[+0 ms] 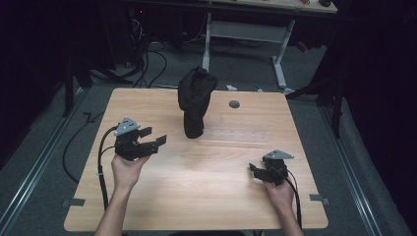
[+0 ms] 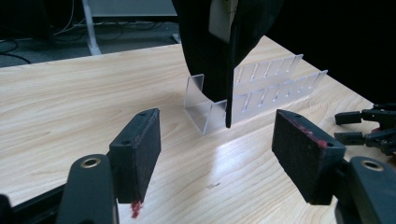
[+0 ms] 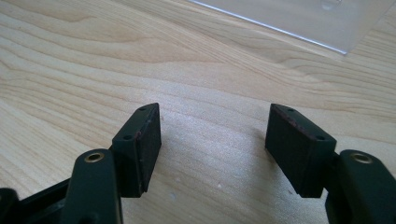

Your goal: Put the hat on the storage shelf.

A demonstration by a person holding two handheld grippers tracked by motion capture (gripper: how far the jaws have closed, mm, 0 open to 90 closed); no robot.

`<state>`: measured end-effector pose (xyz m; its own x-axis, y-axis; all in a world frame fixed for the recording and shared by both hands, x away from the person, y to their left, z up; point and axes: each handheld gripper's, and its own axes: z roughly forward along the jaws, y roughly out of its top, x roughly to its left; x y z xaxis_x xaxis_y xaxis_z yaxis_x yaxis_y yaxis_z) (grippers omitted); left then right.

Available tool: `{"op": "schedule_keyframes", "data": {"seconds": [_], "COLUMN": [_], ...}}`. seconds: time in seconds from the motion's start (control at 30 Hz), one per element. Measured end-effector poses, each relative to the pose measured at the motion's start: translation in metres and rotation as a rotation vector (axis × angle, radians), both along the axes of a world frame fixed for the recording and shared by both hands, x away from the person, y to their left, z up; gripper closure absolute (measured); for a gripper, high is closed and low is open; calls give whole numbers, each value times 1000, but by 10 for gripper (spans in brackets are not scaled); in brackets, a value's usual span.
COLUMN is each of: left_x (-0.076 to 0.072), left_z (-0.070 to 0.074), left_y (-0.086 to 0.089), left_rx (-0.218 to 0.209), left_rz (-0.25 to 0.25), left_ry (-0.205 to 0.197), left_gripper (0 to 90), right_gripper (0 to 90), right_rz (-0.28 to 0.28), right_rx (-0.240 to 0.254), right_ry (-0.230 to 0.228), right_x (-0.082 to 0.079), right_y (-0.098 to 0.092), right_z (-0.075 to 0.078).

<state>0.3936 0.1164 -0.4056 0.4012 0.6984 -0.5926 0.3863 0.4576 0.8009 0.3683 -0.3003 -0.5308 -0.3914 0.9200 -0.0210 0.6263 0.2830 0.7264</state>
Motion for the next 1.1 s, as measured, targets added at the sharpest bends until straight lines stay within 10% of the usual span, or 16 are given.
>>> {"op": "schedule_keyframes", "data": {"seconds": [1.1], "left_x": [-28], "left_z": [-28], "left_y": [9], "left_rx": [-7], "left_rz": [7], "left_ry": [47], "left_gripper": [332], "right_gripper": [361], "right_rz": [0], "right_rx": [0], "right_ry": [0], "right_x": [0], "right_y": [0], "right_z": [0]}}
